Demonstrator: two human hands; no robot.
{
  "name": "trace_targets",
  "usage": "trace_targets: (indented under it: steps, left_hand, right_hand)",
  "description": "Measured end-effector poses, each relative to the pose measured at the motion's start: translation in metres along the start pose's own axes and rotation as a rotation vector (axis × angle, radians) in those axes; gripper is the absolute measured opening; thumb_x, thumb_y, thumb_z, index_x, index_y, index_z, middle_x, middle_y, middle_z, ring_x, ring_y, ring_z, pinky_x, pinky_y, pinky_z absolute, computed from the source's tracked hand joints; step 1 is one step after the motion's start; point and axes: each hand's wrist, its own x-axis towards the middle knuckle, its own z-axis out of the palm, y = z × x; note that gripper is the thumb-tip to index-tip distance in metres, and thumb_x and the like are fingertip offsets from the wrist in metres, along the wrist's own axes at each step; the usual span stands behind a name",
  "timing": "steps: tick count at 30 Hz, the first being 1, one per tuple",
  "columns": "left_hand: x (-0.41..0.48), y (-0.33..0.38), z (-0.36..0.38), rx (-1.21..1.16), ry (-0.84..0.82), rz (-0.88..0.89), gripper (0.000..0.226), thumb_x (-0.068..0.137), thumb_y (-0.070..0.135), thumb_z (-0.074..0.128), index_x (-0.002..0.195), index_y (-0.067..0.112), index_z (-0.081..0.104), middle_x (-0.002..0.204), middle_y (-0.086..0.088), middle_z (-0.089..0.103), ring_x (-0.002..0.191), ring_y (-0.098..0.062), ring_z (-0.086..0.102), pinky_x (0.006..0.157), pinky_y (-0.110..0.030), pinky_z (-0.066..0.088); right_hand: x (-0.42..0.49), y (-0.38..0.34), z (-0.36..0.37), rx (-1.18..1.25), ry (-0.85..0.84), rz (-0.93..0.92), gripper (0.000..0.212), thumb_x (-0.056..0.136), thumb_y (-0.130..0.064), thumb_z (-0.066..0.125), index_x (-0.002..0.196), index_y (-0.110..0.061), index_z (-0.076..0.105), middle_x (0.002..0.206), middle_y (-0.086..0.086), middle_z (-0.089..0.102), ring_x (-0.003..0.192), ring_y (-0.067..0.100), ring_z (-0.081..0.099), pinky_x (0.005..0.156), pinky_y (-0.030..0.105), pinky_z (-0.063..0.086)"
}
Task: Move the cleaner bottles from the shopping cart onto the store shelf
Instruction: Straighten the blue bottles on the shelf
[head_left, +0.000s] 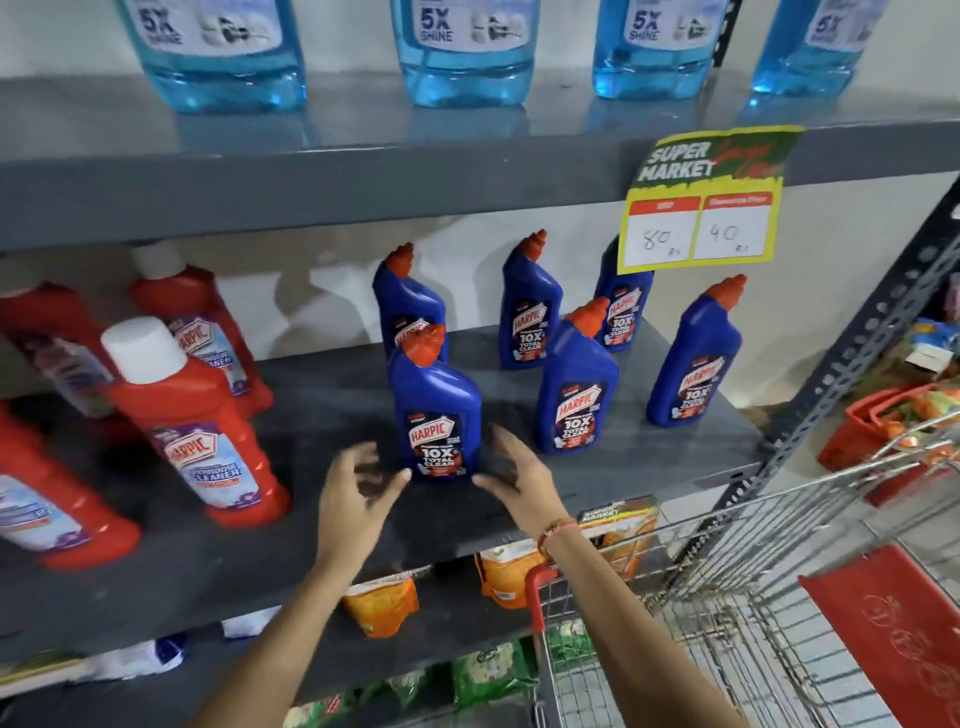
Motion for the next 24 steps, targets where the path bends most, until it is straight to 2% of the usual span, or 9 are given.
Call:
trace_targets:
  steps: [2,4,7,9,12,17,19,20,24]
  left_hand:
    - [0.016,-0.008,0.004,0.026,-0.167,-0.055,0.068,0.071,0.022,0.078,0.131,0.011,0.045,0.117,0.000,0.060,0.098,-0.017,0.062,0.084,-0.024,0.049]
    - [0.023,-0.012,0.012,0.071,-0.275,-0.051,0.061,0.073,0.023,0.076,0.127,0.011,0.049,0.120,-0.004,0.063,0.109,-0.013,0.058,0.092,-0.029,0.045]
    - [0.023,-0.014,0.022,0.185,-0.238,0.006,0.042,0.076,0.031,0.073,0.108,0.008,0.059,0.112,-0.010,0.069,0.105,-0.023,0.063,0.085,-0.034,0.049]
    - [0.021,-0.015,0.025,0.204,-0.186,0.032,0.041,0.074,0.036,0.073,0.101,0.009,0.061,0.103,-0.011,0.072,0.096,-0.027,0.066,0.077,-0.036,0.051]
    - [0.020,-0.017,0.027,0.207,-0.181,0.044,0.042,0.074,0.040,0.072,0.102,0.010,0.062,0.101,-0.010,0.073,0.094,-0.026,0.067,0.076,-0.037,0.053]
    - [0.020,-0.019,0.026,0.181,-0.178,0.041,0.046,0.072,0.047,0.069,0.100,0.012,0.062,0.099,-0.007,0.073,0.091,-0.024,0.067,0.075,-0.039,0.053]
    - [0.020,-0.016,0.027,0.175,-0.185,0.008,0.040,0.074,0.041,0.072,0.097,0.010,0.062,0.098,-0.007,0.073,0.091,-0.023,0.067,0.075,-0.036,0.052]
    - [0.020,-0.015,0.026,0.168,-0.195,-0.011,0.039,0.074,0.039,0.072,0.097,0.010,0.062,0.099,-0.007,0.072,0.092,-0.022,0.067,0.075,-0.034,0.051]
    - [0.015,-0.004,0.012,0.033,-0.229,-0.058,0.045,0.079,0.026,0.070,0.119,0.009,0.058,0.121,-0.005,0.064,0.110,-0.013,0.058,0.087,-0.023,0.044]
  right_hand:
    - [0.008,-0.006,0.010,0.051,-0.069,0.033,0.068,0.080,-0.005,0.067,0.138,-0.014,0.034,0.130,0.001,0.053,0.121,0.012,0.047,0.106,0.028,0.038]
    - [0.013,-0.007,0.017,0.028,-0.048,0.042,0.064,0.081,-0.006,0.067,0.136,-0.012,0.036,0.128,0.008,0.057,0.117,0.012,0.051,0.104,0.030,0.041]
    - [0.018,-0.005,0.014,0.010,-0.054,0.055,0.057,0.082,-0.009,0.067,0.133,-0.009,0.041,0.125,0.011,0.060,0.115,0.015,0.054,0.102,0.028,0.042]
    - [0.024,-0.004,0.010,-0.043,-0.080,0.048,0.052,0.082,-0.012,0.067,0.129,-0.007,0.045,0.123,0.013,0.062,0.116,0.020,0.057,0.103,0.032,0.044]
    - [0.028,-0.003,0.006,-0.087,-0.118,0.055,0.049,0.082,-0.014,0.066,0.127,-0.004,0.047,0.124,0.013,0.063,0.116,0.020,0.057,0.104,0.036,0.044]
    - [0.030,0.000,0.010,-0.061,-0.115,0.090,0.053,0.083,-0.013,0.065,0.131,-0.005,0.044,0.127,0.009,0.060,0.118,0.016,0.055,0.103,0.024,0.043]
    - [0.028,-0.003,0.009,-0.057,-0.117,0.099,0.049,0.083,-0.011,0.065,0.128,-0.004,0.047,0.121,0.003,0.060,0.113,0.012,0.055,0.090,0.004,0.043]
    - [0.027,-0.005,0.009,-0.047,-0.102,0.104,0.047,0.082,-0.009,0.066,0.126,-0.004,0.049,0.118,0.003,0.061,0.111,0.011,0.056,0.083,-0.003,0.042]
    - [0.015,-0.007,0.012,0.039,0.085,0.142,0.040,0.076,-0.005,0.072,0.114,-0.004,0.059,0.108,0.007,0.068,0.100,0.011,0.061,0.076,-0.002,0.045]
